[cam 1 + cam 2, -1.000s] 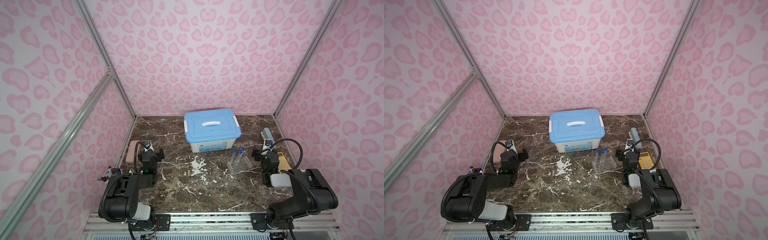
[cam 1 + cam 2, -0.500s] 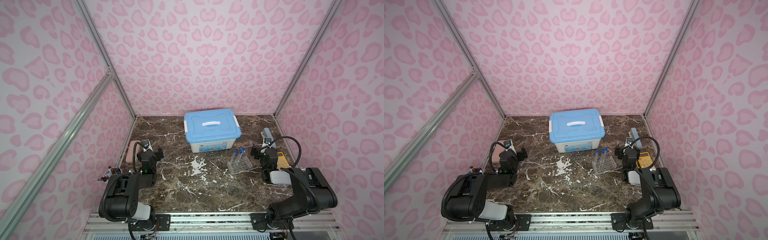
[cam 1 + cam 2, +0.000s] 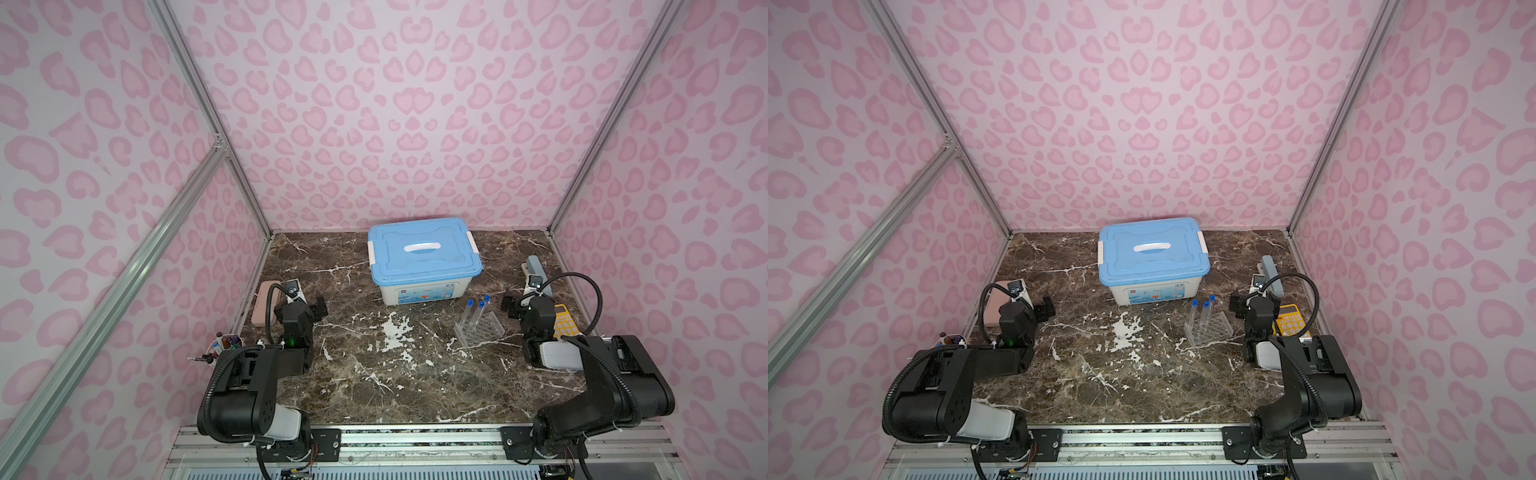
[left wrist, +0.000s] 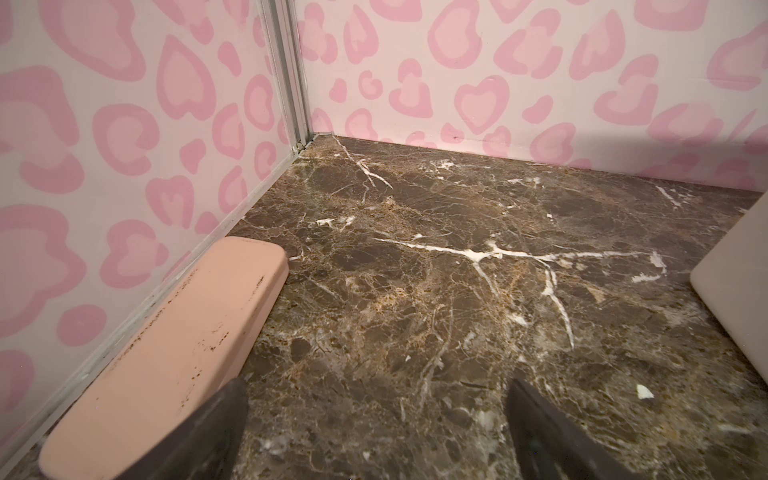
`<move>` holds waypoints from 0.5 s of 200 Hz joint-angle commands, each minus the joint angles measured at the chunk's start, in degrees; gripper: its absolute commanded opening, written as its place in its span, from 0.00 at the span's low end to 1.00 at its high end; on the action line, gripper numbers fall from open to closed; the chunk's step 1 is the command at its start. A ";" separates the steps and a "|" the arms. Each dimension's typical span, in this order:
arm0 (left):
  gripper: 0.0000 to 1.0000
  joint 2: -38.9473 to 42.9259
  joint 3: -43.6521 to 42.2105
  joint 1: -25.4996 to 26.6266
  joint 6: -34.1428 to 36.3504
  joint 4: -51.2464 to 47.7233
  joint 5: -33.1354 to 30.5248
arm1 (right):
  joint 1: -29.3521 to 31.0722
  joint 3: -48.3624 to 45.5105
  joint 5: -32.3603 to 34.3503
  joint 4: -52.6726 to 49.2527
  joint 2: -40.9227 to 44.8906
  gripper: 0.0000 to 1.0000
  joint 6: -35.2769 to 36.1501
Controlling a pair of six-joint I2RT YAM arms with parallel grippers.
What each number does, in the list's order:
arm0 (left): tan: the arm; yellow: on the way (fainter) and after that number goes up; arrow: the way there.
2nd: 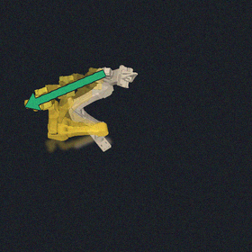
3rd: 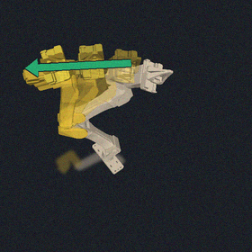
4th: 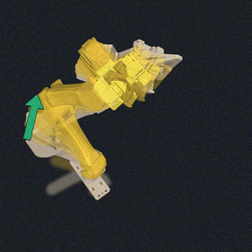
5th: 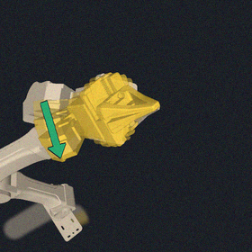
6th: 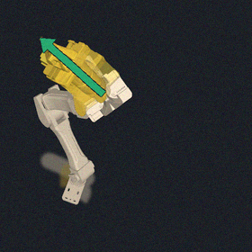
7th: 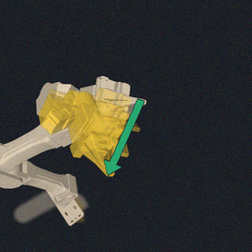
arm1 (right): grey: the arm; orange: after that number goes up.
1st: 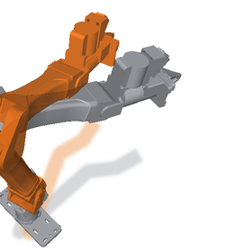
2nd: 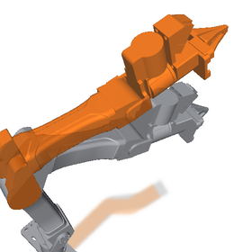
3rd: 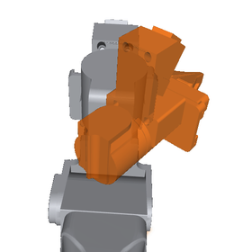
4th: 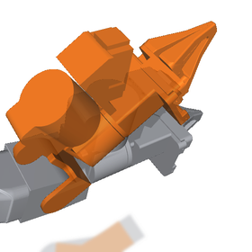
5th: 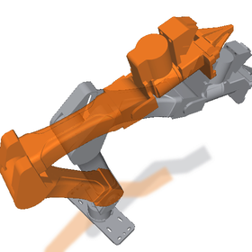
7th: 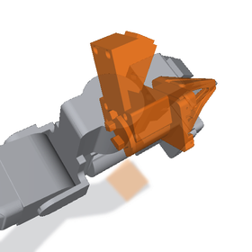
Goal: Organize the chemistry lab equipment
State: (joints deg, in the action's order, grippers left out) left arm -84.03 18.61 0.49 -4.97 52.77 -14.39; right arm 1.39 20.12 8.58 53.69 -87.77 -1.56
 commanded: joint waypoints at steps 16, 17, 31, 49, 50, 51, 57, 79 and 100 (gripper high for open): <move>0.97 0.23 -0.15 0.03 0.02 3.03 0.18 | 0.03 -0.16 0.56 0.44 -0.05 0.99 -0.19; 0.97 0.21 -0.15 0.04 0.03 3.04 0.21 | 0.07 -0.16 0.56 0.45 -0.04 0.99 -0.19; 0.98 0.25 -0.19 0.02 0.08 3.11 0.15 | 0.05 -0.15 0.56 0.45 -0.04 0.99 -0.18; 0.97 0.21 -0.16 0.04 0.05 3.12 0.08 | 0.04 -0.09 0.56 0.48 -0.09 0.99 -0.17; 0.97 0.20 -0.16 0.04 0.05 3.12 0.07 | 0.07 -0.09 0.56 0.51 -0.11 0.99 -0.18; 0.97 0.23 -0.16 0.04 0.01 3.12 0.07 | 0.09 -0.08 0.61 0.52 -0.12 0.99 -0.15; 0.98 0.23 -0.17 0.04 -0.01 3.12 0.13 | 0.04 -0.17 0.59 0.45 -0.08 0.99 -0.17; 0.98 0.24 -0.16 0.03 -0.02 3.12 0.07 | 0.08 -0.13 0.58 0.45 -0.05 0.99 -0.17; 0.98 0.21 -0.15 0.04 0.00 3.12 0.14 | 0.07 -0.14 0.56 0.45 -0.09 0.99 -0.15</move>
State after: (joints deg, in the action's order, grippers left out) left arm -84.03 18.57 0.49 -4.97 52.80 -14.39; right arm 1.39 20.12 8.58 53.69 -87.77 -1.56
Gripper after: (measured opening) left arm 0.976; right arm 0.988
